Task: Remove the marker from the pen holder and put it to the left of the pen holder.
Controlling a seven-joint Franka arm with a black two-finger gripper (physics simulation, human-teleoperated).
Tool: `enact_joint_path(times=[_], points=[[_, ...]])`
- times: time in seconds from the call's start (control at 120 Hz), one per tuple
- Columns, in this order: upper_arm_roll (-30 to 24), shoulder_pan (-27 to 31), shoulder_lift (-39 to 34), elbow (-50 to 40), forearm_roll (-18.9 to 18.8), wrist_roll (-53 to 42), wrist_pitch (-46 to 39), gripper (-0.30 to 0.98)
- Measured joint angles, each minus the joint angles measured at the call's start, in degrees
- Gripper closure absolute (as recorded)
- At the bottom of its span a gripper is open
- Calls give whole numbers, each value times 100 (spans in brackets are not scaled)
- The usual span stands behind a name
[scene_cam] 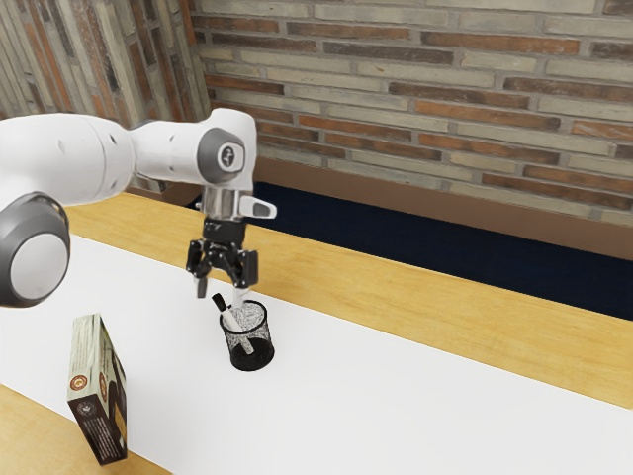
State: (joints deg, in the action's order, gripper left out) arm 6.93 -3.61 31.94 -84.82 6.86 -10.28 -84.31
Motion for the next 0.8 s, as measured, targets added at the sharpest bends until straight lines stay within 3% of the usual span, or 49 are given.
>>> enact_joint_path(times=[0.183,0.542,0.8], points=[[10,-10,-88,-242,243,-152,215,11],[10,-53,-88,-191,445,-330,429,63],[8,-186,-585,-151,478,-259,716,73]])
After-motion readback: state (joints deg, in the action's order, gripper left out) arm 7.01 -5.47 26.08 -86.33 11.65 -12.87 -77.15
